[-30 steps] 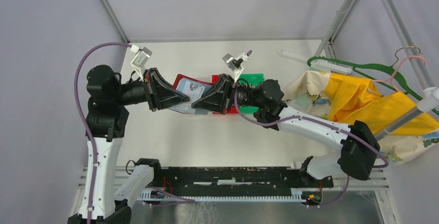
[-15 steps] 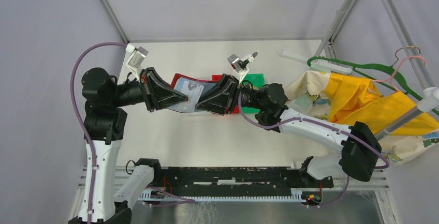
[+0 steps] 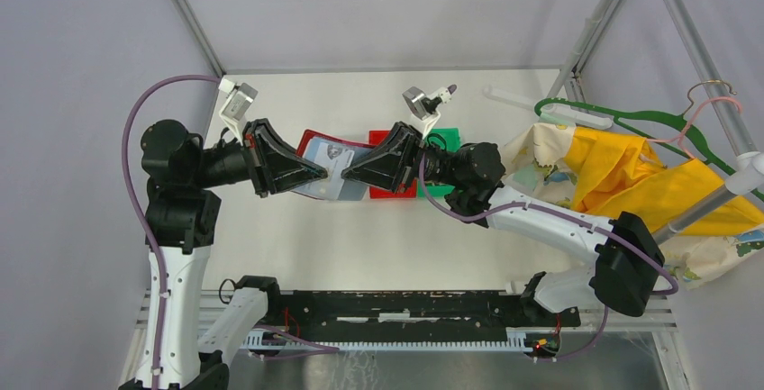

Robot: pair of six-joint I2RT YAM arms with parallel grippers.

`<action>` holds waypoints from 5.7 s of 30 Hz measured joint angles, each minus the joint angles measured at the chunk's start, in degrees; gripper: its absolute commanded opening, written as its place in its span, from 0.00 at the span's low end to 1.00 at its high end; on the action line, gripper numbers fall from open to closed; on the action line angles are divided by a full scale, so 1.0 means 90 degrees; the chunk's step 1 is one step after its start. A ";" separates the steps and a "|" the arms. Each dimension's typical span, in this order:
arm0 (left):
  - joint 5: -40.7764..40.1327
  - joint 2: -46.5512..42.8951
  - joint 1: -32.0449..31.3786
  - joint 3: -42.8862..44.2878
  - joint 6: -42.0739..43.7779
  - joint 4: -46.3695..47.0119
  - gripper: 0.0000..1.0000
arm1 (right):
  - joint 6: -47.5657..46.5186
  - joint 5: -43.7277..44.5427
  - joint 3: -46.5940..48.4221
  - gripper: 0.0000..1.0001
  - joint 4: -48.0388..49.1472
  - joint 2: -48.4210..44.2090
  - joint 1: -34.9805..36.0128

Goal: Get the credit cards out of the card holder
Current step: Remove the credit card from the card holder, then place the credit card in the storage box, then remove the credit card from the card holder.

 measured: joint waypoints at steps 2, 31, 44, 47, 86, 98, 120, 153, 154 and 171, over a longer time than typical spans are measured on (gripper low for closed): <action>0.0005 0.0012 0.0000 0.0005 -0.0005 0.0000 0.17 | -0.0005 0.0007 -0.0012 0.00 0.0000 0.0000 -0.0002; -0.0199 0.0117 -0.0002 0.0087 -0.0112 -0.0019 0.02 | 0.0367 0.0182 -0.0440 0.00 0.0566 0.0002 -0.0010; -0.0369 0.0250 0.0000 0.0585 0.0505 -0.0595 0.02 | -0.0877 -0.0284 -0.1290 0.00 -0.1634 -0.1802 -0.1564; -0.0364 0.0253 0.0000 0.0597 0.0614 -0.0673 0.02 | -0.1656 -0.0308 -0.1183 0.00 -0.2897 -0.2108 -0.1877; -0.0022 0.0131 -0.0002 0.0850 0.0704 -0.0663 0.02 | -0.5608 0.1598 0.3194 0.10 -0.8483 0.4112 -0.2096; -0.0022 0.0131 0.0000 0.0872 0.0704 -0.0646 0.02 | -0.5680 0.2013 0.3402 0.58 -0.8653 0.4029 -0.2052; -0.0046 -0.0007 0.0000 0.0831 -0.0425 0.1173 0.02 | -0.3631 -0.0221 -0.1110 0.98 -0.4167 -0.2125 -0.2035; -0.0058 -0.0204 0.0000 0.0748 -0.1753 0.2487 0.02 | -0.1695 0.0233 -0.0571 0.67 -0.0568 -0.1248 -0.0389; -0.0056 -0.0204 0.0000 0.0748 -0.1758 0.2497 0.02 | -0.1661 0.0233 -0.0568 0.66 -0.0532 -0.1236 -0.0384; -0.0056 -0.0202 0.0000 0.0750 -0.1778 0.2523 0.02 | -0.1464 -0.0243 -0.0573 0.58 -0.0010 -0.1122 -0.0231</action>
